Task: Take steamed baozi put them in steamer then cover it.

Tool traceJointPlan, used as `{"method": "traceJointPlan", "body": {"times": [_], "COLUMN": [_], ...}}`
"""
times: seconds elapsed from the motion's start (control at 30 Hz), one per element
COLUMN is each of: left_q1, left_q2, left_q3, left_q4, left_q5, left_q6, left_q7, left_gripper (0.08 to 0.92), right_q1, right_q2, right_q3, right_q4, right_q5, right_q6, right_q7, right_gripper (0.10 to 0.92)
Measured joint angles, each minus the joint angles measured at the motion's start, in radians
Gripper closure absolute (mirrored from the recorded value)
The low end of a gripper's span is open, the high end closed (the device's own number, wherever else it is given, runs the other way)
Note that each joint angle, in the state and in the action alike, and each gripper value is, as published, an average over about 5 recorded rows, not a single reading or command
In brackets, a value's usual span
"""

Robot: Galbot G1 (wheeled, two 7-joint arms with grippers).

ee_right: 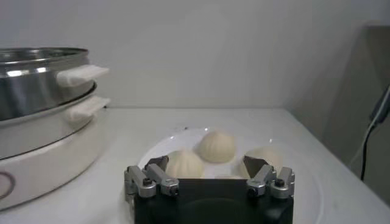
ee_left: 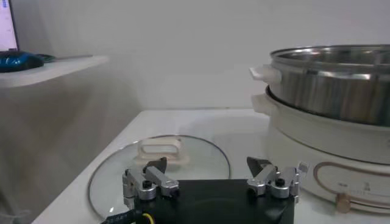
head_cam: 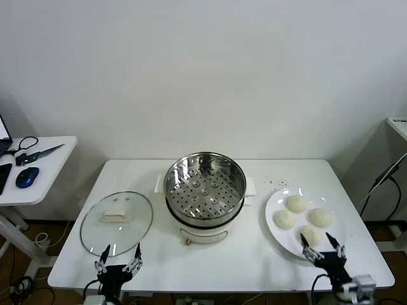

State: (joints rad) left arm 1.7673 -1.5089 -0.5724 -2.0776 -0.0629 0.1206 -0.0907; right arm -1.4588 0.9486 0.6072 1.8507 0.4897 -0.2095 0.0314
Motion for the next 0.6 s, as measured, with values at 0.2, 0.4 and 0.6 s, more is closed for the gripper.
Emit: {"method": "traceJointPlan", "body": {"times": [0.2,0.4,0.6], "left_q1": [-0.008,-0.011,-0.009], "left_q2": [0.002,0.007,0.005], "left_q3": [0.007,0.01,0.014], "left_q4": [-0.008,-0.013,-0.015], "left_q5": [0.001,0.006,0.017], "left_q6": [0.004,0.005,0.001], "left_q7": [0.0,0.002,0.005], "left_gripper": [0.177,0.177,0.177], "right_q1": [0.248,0.62,0.998], "right_q2": [-0.156,-0.341,-0.438], "right_q3": [-0.139,-0.445,-0.801], "right_q4": [-0.119,-0.314,-0.482], "right_q5": [-0.049,-0.187,-0.31], "right_q6": [-0.063,0.005,0.136], "right_q7": [-0.149,-0.46,-0.799], "right_gripper": [0.203,0.203,0.203]}}
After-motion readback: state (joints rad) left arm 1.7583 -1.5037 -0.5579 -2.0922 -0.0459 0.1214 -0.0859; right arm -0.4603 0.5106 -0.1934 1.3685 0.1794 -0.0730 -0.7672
